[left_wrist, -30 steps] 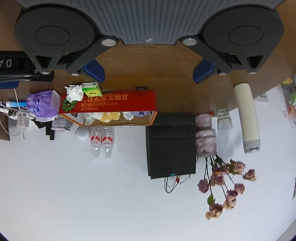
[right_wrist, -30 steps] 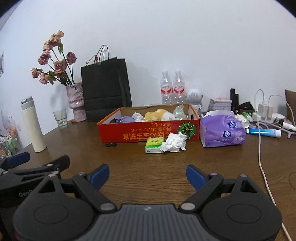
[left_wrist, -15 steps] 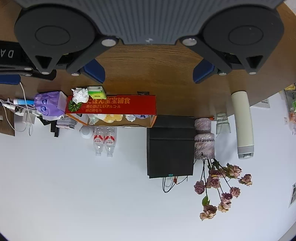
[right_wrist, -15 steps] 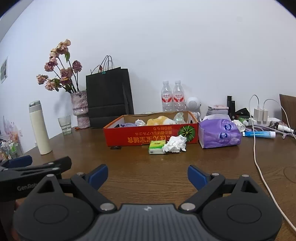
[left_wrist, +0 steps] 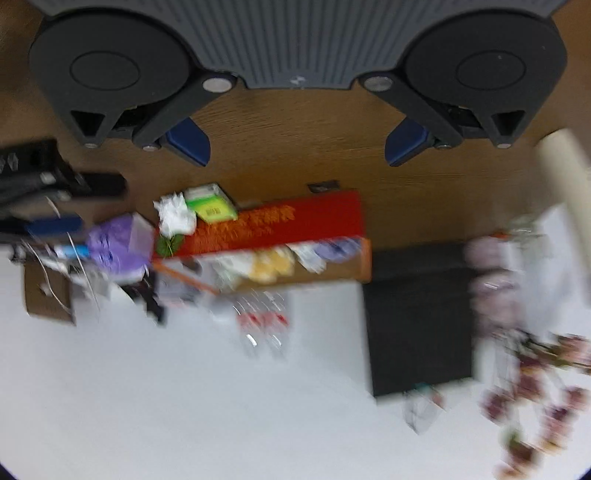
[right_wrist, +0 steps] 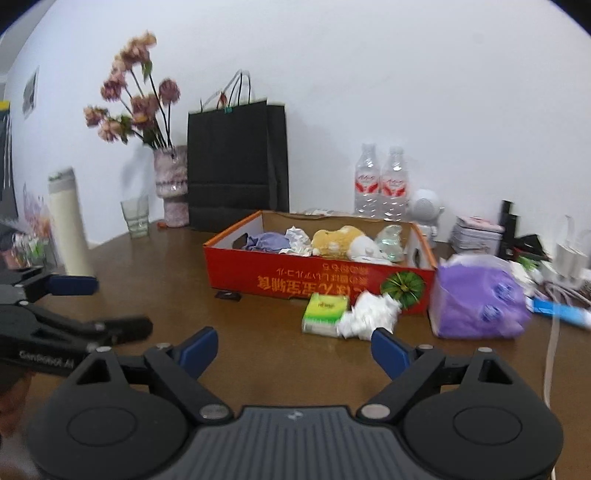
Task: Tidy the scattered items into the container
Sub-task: 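Grasp the black clip with the left tool while the right tool reaches for the green tissue pack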
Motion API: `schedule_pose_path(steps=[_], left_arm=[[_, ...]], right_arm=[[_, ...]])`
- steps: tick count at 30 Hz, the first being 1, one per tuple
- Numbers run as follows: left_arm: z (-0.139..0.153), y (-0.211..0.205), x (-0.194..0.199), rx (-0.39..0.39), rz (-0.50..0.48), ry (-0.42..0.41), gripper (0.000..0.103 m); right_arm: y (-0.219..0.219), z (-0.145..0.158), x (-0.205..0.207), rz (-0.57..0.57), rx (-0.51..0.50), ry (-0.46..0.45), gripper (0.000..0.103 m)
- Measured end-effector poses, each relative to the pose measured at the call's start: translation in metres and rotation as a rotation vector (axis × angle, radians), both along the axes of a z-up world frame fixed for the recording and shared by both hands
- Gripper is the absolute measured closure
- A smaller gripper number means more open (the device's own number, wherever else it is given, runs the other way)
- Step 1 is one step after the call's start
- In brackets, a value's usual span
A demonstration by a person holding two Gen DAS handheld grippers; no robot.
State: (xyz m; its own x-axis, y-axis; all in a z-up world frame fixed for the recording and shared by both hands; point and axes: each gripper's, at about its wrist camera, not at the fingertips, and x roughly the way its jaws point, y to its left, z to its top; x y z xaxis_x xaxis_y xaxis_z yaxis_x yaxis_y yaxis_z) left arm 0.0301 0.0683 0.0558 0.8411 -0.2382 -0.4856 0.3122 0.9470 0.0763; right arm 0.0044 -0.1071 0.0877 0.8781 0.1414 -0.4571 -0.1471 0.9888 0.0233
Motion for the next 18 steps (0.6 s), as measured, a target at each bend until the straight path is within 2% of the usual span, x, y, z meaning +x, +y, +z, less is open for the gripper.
schedule_pose_path(steps=[1, 3, 5, 6, 8, 10, 12, 15, 18], left_arm=[[-0.005, -0.001, 0.019, 0.028, -0.032, 0.024, 0.005], [-0.015, -0.003, 0.052, 0.055, -0.084, 0.060, 0.019], [-0.022, 0.000, 0.083, 0.058, -0.096, 0.087, 0.027], [-0.024, 0.002, 0.096, 0.053, -0.117, 0.095, 0.027], [-0.029, 0.005, 0.117, 0.037, -0.197, 0.115, 0.027], [-0.033, 0.006, 0.133, 0.053, -0.249, 0.132, 0.029], [-0.036, 0.005, 0.146, 0.074, -0.278, 0.143, 0.041], [-0.041, 0.005, 0.161, 0.082, -0.314, 0.192, 0.054], [-0.045, 0.004, 0.168, 0.105, -0.310, 0.201, 0.069]], right_arm=[[0.000, -0.003, 0.019, 0.006, -0.005, 0.015, 0.016], [0.001, -0.012, 0.058, 0.012, -0.025, 0.056, 0.019], [0.000, -0.021, 0.091, -0.001, -0.024, 0.109, 0.026], [-0.002, -0.024, 0.103, -0.004, -0.011, 0.131, 0.027], [-0.003, -0.028, 0.117, -0.005, 0.008, 0.148, 0.028], [-0.002, -0.030, 0.126, -0.005, -0.012, 0.149, 0.029], [-0.002, -0.032, 0.133, -0.014, -0.019, 0.148, 0.029], [-0.002, -0.037, 0.145, -0.031, -0.025, 0.172, 0.030], [-0.003, -0.043, 0.151, -0.039, -0.045, 0.178, 0.034]])
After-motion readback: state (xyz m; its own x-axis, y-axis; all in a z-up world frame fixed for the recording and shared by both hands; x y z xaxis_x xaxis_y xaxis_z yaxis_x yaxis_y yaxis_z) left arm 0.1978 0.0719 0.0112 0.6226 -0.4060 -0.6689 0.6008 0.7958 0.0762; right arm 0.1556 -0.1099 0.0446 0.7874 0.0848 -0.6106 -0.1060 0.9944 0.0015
